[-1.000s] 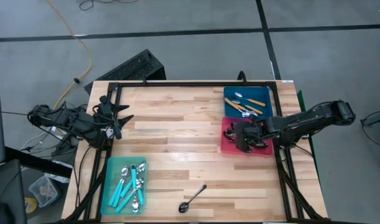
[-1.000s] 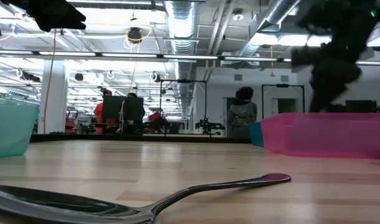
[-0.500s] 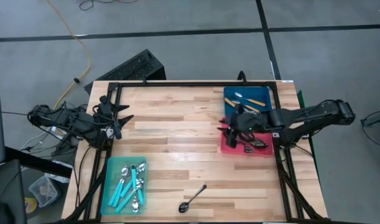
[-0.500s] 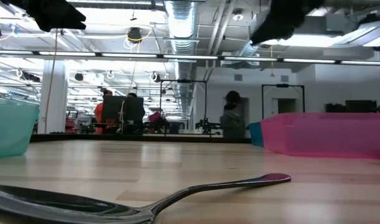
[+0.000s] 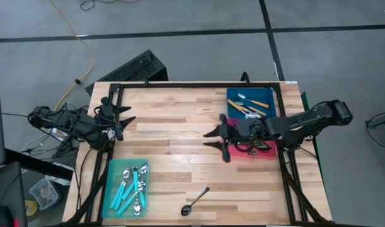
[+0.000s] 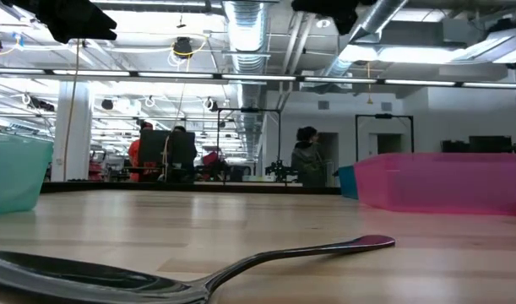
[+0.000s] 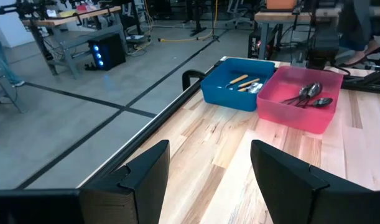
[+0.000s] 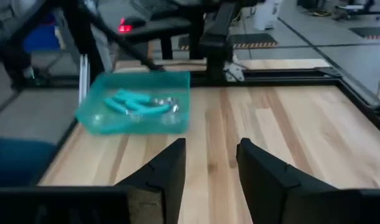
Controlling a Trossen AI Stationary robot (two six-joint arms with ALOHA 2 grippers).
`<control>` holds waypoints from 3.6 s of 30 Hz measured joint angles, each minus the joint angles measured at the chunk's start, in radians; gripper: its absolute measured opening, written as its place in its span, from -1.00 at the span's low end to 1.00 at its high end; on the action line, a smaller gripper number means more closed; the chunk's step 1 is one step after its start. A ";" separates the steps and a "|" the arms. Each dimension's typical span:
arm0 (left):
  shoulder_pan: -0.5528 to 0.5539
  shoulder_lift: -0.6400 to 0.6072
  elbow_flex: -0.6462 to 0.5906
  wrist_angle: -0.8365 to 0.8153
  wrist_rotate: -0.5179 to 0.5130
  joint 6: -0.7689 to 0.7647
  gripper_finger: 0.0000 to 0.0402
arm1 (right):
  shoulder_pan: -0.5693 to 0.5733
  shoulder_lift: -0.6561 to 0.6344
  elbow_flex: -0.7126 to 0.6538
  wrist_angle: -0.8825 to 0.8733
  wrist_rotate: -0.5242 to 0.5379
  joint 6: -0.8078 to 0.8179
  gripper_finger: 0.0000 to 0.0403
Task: Sort silverware by color (type)
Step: Put the black spoon into the red bin
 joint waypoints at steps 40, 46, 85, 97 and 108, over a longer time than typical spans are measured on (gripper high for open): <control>0.000 0.000 0.000 -0.010 0.000 0.000 0.06 | 0.228 0.690 0.526 -0.296 -0.028 -0.140 0.10; 0.000 0.000 0.000 -0.018 0.000 0.000 0.06 | 0.255 0.749 0.530 -0.300 -0.032 -0.139 0.10; 0.000 0.000 0.000 -0.037 0.000 0.000 0.06 | 0.337 0.858 0.525 -0.307 -0.051 -0.051 0.10; 0.000 0.000 0.000 -0.037 0.000 0.000 0.06 | 0.337 0.858 0.503 -0.341 -0.051 -0.026 -0.09; 0.000 0.000 0.000 -0.037 0.000 0.000 0.06 | 0.322 0.858 0.503 -0.353 -0.052 0.015 -0.65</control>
